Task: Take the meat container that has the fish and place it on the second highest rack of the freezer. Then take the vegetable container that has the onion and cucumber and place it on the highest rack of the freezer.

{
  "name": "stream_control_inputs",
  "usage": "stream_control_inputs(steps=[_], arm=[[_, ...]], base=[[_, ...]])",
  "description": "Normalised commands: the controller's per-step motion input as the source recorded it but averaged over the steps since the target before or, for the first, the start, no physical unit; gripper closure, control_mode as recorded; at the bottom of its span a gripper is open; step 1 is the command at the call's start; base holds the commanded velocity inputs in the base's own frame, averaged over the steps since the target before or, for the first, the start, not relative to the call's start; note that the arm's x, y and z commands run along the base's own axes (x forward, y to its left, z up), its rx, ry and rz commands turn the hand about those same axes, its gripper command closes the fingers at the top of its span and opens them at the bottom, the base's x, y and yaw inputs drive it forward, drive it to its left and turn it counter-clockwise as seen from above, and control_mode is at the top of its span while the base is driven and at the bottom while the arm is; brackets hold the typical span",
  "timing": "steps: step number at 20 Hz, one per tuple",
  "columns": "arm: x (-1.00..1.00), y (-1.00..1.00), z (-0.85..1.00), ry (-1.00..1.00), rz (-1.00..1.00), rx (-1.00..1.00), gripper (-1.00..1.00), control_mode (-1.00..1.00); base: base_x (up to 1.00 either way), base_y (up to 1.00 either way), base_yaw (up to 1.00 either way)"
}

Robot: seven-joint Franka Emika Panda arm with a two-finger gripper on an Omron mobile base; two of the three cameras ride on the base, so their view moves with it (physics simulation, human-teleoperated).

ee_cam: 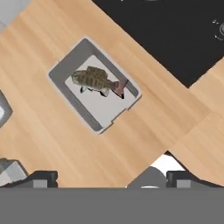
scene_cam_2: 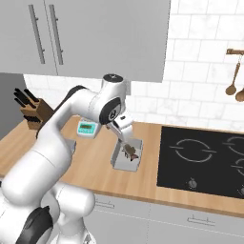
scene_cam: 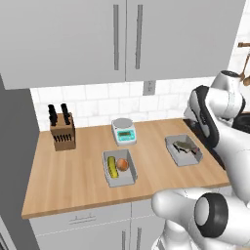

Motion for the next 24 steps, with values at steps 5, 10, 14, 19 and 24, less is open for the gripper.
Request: stream_control_inputs(steps=[5, 10, 14, 19, 24], arm=[[-0.16, -0.12, -0.5, 0.03, -0.2, 0.02, -1.0, -1.0], [-0.2, -0.11, -0.58, 0.07, -0.17, 0.09, -1.0, -1.0], [0.11, -0.02, -0.35, 0.02, -0.08, 0.03, -1.0, -1.0], [0.46, 0.0, -0.41, 0.06, -0.06, 0.0, -1.0, -1.0], [0.3, -0.02, -0.51, 0.04, -0.06, 0.0, -1.0, -1.0]], base=[[0.0, 0.0, 0.0], [0.0, 0.0, 0.0], [0.0, 0.0, 0.0], [0.0, 0.0, 0.0], [0.0, 0.0, 0.0]])
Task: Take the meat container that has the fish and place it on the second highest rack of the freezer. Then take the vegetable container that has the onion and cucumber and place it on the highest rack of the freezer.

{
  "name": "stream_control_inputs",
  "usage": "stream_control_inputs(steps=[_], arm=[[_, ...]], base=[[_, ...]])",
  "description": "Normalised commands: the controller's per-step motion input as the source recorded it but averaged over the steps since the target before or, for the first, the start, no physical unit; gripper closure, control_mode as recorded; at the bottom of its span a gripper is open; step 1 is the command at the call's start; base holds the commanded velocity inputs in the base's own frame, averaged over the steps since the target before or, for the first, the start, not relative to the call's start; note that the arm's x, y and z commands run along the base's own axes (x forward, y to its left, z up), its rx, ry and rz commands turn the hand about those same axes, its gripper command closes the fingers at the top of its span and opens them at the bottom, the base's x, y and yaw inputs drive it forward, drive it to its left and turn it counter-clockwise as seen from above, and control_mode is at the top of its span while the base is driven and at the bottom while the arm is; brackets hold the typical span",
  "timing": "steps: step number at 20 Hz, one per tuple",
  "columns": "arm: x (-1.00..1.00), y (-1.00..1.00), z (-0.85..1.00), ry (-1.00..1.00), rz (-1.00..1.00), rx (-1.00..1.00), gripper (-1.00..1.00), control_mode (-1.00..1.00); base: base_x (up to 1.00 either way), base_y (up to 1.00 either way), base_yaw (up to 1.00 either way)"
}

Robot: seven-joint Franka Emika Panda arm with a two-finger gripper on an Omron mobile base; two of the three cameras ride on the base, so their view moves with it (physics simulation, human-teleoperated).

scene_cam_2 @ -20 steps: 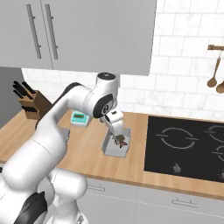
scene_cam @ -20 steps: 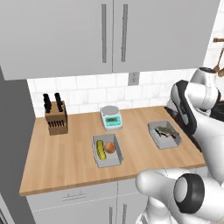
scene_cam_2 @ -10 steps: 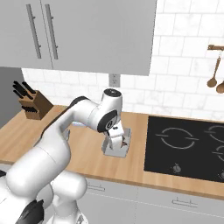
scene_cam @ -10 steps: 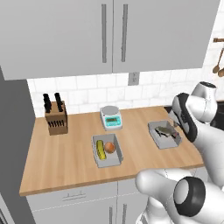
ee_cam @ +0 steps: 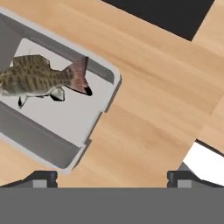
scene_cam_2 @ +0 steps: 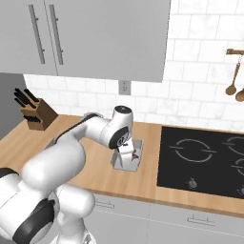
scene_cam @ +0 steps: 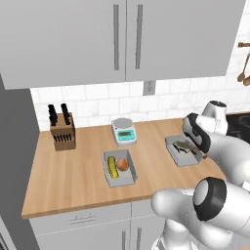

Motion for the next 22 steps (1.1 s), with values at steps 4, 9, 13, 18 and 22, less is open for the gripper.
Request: stream_control_inputs(steps=[4, 9, 13, 18, 22], arm=[[0.24, -0.05, -0.47, 0.03, -0.04, 0.0, -1.0, -1.0], [0.26, -0.04, -0.34, 0.0, -0.03, 0.01, -1.0, -1.0], [0.23, -0.05, -0.31, 0.01, -0.01, 0.03, -1.0, -1.0], [0.2, -0.04, -0.31, 0.01, 0.0, 0.03, -1.0, -1.0], [0.22, -0.01, -0.3, 0.01, 0.0, 0.02, -1.0, -1.0]], base=[[0.0, 0.0, 0.0], [0.0, 0.0, 0.0], [0.0, 0.0, 0.0], [0.0, 0.0, 0.0], [0.0, 0.0, 0.0]])
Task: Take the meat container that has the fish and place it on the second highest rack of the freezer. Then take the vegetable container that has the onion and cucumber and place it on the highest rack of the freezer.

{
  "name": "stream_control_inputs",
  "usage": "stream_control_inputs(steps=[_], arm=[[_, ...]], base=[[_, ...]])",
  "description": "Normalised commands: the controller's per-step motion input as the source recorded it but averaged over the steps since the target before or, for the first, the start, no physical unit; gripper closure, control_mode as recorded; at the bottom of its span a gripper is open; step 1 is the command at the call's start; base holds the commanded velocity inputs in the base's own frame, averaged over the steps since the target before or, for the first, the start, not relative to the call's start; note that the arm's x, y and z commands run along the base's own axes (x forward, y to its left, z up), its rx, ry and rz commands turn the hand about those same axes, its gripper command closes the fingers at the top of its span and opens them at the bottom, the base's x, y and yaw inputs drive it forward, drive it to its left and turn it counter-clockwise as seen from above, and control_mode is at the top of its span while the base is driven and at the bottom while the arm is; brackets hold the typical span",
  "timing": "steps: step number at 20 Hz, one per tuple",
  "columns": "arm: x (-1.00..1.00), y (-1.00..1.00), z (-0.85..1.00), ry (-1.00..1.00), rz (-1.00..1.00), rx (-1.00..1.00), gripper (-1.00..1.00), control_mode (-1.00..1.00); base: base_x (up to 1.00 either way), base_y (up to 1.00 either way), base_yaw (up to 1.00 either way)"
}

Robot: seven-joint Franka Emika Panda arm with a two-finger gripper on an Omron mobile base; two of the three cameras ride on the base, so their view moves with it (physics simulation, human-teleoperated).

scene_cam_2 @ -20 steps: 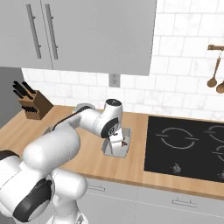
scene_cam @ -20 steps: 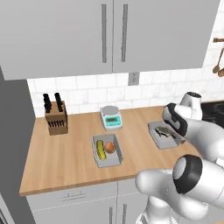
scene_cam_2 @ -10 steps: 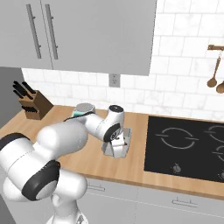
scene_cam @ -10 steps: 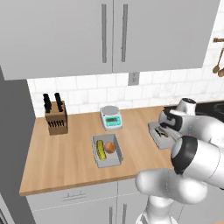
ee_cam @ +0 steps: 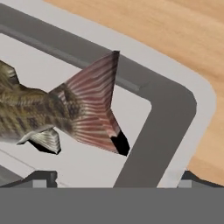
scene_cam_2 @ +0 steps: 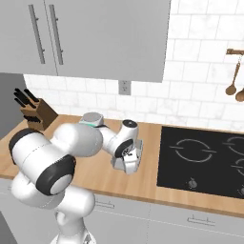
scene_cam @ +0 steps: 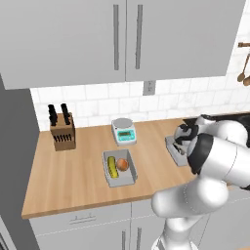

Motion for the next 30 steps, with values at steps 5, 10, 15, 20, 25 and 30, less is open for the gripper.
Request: stream_control_inputs(steps=[5, 10, 15, 20, 25, 30], arm=[[0.23, 0.0, -0.3, 0.0, 0.0, 0.0, -1.0, -1.0], [0.13, 0.0, -0.38, 0.0, 0.0, 0.0, -1.0, -1.0], [0.0, 0.0, -0.56, 0.0, 0.0, 0.0, 1.0, -1.0], [0.01, 0.0, -0.5, 0.01, 0.0, 0.0, 1.0, -1.0], [-0.01, 0.0, -0.24, 0.01, 0.05, 0.0, 1.0, -1.0], [-0.62, -0.16, 0.13, -0.09, 0.22, 0.03, 1.0, -1.0]], base=[[0.0, 0.0, 0.0], [0.0, 0.0, 0.0], [0.0, 0.0, 0.0], [0.0, 0.0, 0.0], [0.0, 0.0, 0.0], [0.0, 0.0, 0.0]])
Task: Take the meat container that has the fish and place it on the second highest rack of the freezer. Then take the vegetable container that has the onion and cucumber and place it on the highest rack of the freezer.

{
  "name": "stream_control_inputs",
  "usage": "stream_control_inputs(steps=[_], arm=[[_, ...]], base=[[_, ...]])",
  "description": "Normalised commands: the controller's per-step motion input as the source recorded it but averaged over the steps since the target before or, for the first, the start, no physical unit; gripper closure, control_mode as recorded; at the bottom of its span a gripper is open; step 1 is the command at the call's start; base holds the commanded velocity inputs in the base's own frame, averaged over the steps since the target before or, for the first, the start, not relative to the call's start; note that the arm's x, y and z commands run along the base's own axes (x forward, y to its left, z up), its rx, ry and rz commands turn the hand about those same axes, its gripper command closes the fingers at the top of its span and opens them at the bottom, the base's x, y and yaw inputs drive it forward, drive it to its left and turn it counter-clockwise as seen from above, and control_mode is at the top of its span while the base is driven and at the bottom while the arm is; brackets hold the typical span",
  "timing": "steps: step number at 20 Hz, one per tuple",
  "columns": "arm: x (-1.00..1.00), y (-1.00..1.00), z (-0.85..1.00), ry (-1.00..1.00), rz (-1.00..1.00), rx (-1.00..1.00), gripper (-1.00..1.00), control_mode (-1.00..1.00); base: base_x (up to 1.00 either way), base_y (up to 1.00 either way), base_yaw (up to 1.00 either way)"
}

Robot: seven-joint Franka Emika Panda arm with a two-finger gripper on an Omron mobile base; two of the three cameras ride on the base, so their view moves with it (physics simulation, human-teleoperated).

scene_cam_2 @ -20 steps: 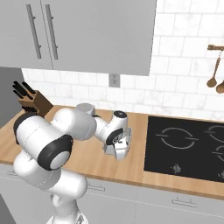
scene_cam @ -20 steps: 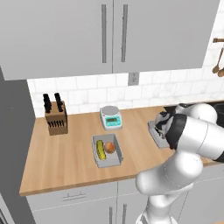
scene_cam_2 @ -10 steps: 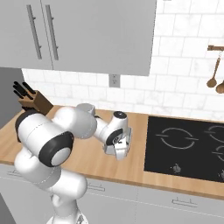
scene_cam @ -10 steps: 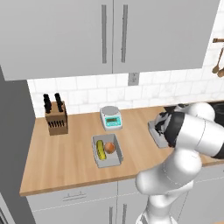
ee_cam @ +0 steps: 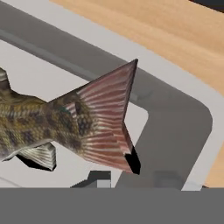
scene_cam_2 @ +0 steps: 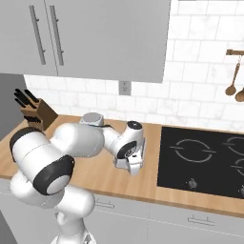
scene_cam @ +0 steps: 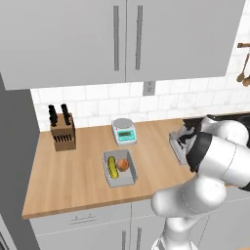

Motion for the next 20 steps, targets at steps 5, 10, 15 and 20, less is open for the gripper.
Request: stream_control_inputs(steps=[5, 10, 15, 20], arm=[[-0.41, -0.02, 0.77, -0.08, 0.42, 0.09, 1.0, -1.0], [-0.03, 0.0, 1.0, 0.0, 0.57, 0.05, 1.0, -1.0], [-0.12, 0.13, 0.98, 0.0, 0.68, -0.05, 1.0, -1.0], [-0.21, 0.45, 0.73, -0.01, 0.77, -0.23, 1.0, -1.0]], base=[[0.0, 0.0, 0.0], [0.0, 0.0, 0.0], [0.0, 0.0, 0.0], [0.0, 0.0, 0.0]])
